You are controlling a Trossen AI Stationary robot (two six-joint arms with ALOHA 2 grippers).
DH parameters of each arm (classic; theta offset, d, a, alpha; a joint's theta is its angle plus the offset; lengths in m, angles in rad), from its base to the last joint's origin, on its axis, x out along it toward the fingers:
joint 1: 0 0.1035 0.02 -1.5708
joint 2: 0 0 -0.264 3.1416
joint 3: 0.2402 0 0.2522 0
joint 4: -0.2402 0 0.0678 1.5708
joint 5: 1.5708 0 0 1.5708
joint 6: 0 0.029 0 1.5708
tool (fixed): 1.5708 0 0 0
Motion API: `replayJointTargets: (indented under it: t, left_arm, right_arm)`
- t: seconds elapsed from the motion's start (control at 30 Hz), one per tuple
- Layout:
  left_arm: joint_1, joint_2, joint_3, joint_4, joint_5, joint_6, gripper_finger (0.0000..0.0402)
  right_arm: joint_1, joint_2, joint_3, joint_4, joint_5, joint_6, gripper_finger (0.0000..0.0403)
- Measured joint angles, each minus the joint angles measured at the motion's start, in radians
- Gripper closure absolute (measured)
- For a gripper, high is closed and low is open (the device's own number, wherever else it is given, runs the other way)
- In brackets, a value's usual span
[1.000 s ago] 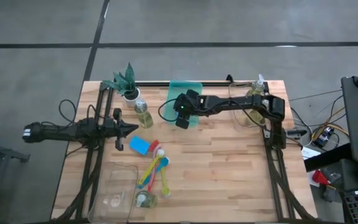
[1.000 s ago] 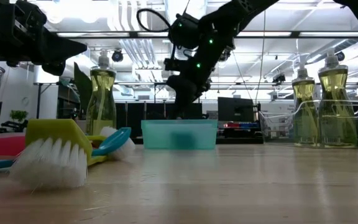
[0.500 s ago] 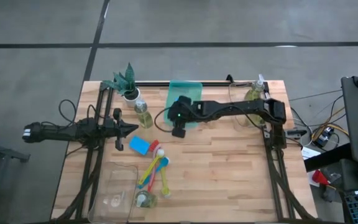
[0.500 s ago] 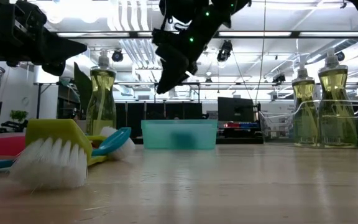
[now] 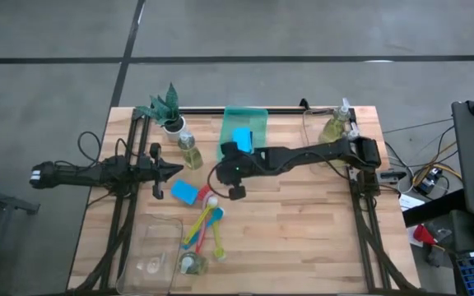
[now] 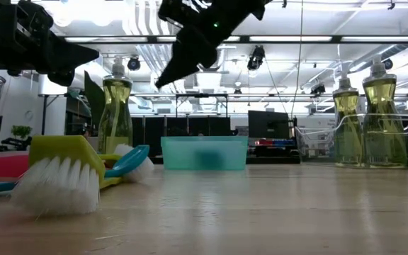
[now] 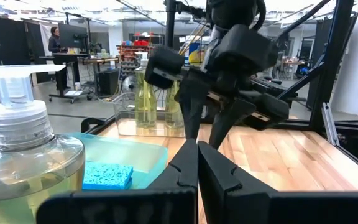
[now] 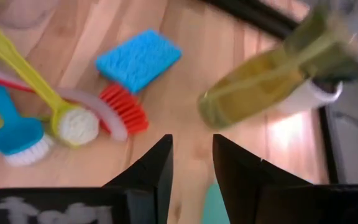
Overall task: Pick & Place Kitchen Sink Supplies
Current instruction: Put the yellow soap dispenser into the top transparent bin
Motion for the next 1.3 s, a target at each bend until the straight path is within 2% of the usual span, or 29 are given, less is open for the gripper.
replayJointTargets:
  t: [0.17, 0.37, 0.6, 0.77, 1.1, 1.3]
  left_arm:
    - [0.0, 0.0, 0.0, 0.0, 0.0, 0.0, 0.0399]
    - [0.0, 0.0, 0.0, 0.0, 0.0, 0.0, 0.0399]
    - [0.0, 0.0, 0.0, 0.0, 0.0, 0.0, 0.0399]
    - [0.0, 0.0, 0.0, 0.0, 0.0, 0.0, 0.0399]
    - [0.0, 0.0, 0.0, 0.0, 0.0, 0.0, 0.0399]
    - [0.0, 0.0, 0.0, 0.0, 0.0, 0.0, 0.0399]
  right_arm:
    - [0.002, 0.001, 0.0, 0.031, -0.003, -0.104, 0.0307]
    - [0.0, -0.002, -0.001, -0.026, 0.014, -0.087, 0.0319]
    - [0.004, -0.003, -0.007, -0.056, 0.005, 0.044, 0.0334]
    - [0.016, -0.002, -0.022, -0.142, -0.005, 0.107, 0.0337]
    - [0.017, -0.002, -0.066, -0.18, -0.154, 0.225, 0.0356]
    - [0.021, -0.002, -0.067, -0.179, -0.16, 0.247, 0.0376]
